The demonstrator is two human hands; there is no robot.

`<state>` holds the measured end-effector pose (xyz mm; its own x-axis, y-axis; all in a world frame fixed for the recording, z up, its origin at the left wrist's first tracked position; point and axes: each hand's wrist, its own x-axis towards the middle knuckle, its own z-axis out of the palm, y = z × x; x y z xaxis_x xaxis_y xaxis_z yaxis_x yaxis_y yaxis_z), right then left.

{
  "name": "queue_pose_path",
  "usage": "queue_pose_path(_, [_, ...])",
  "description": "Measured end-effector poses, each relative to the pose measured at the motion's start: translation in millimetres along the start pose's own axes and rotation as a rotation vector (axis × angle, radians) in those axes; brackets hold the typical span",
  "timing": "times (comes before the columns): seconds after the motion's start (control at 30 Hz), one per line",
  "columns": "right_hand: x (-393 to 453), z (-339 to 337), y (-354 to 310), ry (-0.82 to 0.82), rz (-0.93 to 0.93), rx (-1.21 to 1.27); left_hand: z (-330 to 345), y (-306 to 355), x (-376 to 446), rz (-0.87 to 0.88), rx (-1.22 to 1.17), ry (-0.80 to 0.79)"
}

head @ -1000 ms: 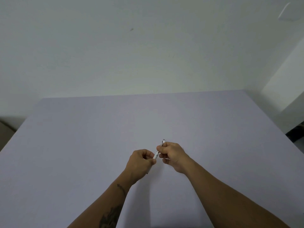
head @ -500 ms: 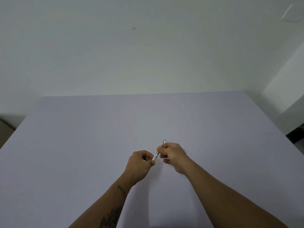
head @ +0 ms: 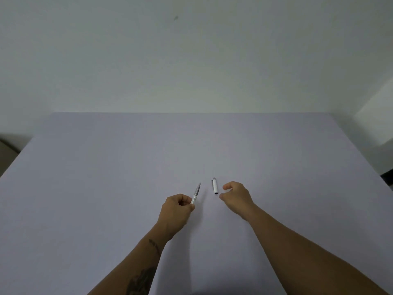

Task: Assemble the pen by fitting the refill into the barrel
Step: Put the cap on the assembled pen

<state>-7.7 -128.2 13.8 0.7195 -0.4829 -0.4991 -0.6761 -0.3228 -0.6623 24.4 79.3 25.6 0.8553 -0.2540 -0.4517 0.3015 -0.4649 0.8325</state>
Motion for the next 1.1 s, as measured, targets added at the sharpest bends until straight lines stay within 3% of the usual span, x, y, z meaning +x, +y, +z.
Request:
queue_pose_path(0.3, [47.5, 17.3, -15.6, 0.038, -0.102, -0.265, 2.3, -0.2, 13.0, -0.079, -0.020, 0.057])
queue_pose_path(0.6, [61.9, 28.1, -25.2, 0.040, -0.096, -0.379, 15.3, 4.6, 23.3, -0.157, -0.010, 0.035])
queue_pose_path(0.7, [62.1, 20.6, -25.7, -0.029, -0.048, -0.228, 17.5, 6.7, 24.1, -0.161, -0.007, 0.027])
queue_pose_path(0.9, [42.4, -1.8, -51.4, -0.129, 0.066, 0.465, 16.9, 11.2, 21.9, -0.138, 0.012, 0.017])
queue_pose_path(1.1, [18.4, -5.5, -61.5, -0.114, 0.023, 0.588, 8.5, 14.0, 11.7, -0.099, 0.028, 0.015])
